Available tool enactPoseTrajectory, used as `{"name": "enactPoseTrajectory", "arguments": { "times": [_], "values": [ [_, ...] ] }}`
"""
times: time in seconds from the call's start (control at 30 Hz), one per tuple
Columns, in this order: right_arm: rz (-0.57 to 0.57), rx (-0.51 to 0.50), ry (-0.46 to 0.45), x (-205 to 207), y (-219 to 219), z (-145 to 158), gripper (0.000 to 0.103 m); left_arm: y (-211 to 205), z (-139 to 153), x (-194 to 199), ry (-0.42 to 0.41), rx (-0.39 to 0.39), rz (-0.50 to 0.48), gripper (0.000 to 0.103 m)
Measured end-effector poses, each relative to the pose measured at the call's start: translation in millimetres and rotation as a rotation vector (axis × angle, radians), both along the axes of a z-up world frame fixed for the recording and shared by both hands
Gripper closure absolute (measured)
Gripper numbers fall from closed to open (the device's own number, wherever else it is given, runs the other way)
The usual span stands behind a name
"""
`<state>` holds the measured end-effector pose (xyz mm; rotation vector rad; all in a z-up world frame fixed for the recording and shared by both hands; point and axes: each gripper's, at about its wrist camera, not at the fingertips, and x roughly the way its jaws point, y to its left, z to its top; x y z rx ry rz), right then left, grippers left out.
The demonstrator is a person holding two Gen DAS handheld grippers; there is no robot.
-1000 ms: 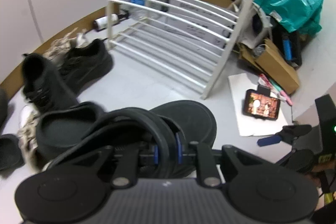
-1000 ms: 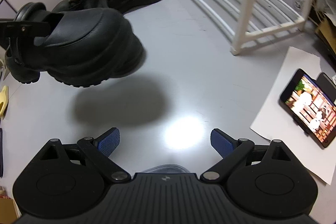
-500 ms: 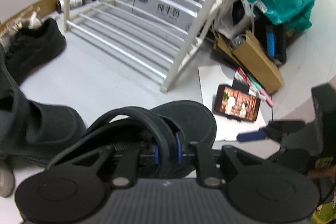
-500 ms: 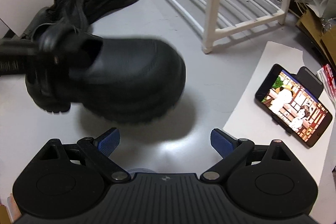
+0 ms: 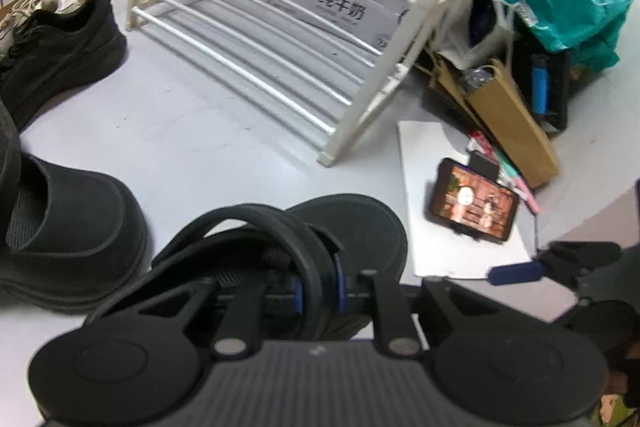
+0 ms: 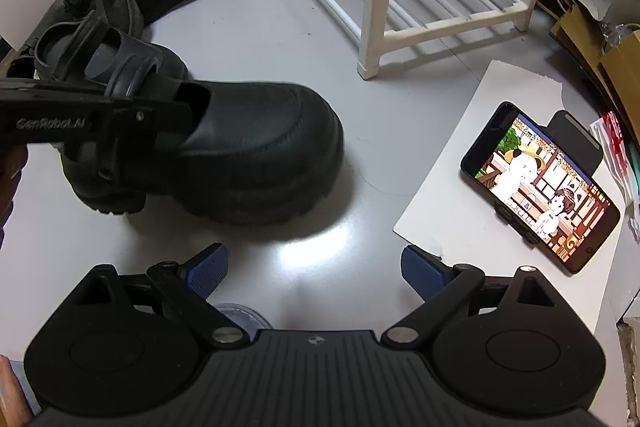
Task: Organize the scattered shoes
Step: 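Lower the clog onto the floor beside the rack and open the left tool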
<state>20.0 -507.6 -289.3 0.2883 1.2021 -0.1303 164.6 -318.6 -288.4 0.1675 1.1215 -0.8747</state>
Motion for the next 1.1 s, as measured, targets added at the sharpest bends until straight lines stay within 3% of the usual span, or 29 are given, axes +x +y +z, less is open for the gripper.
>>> {"name": "enactPoseTrajectory", "arguments": {
  "times": [0.17,0.37,0.73,1.1],
  "values": [
    [0.009,0.001,0.002,1.2,2.3,-1.9,0.007,10.4,-11.1,6.0,0.023,0.063,0.043,0.068],
    [0.017,0.008,-0.002,3.6,6.2,-2.1,0.007,28.5,6.1,6.1,0.035,0.072,0.048,0.047],
    [0.079,0.019,-0.05,15.8,27.5,5.3,0.006,68.3,54.8,3.7,-0.028,0.127,0.018,0.04],
    [0.156,-0.006,-0.086,29.5,52.0,12.5,0.007,100.3,71.4,-7.3,-0.038,0.148,0.04,0.035]
  ]
}}
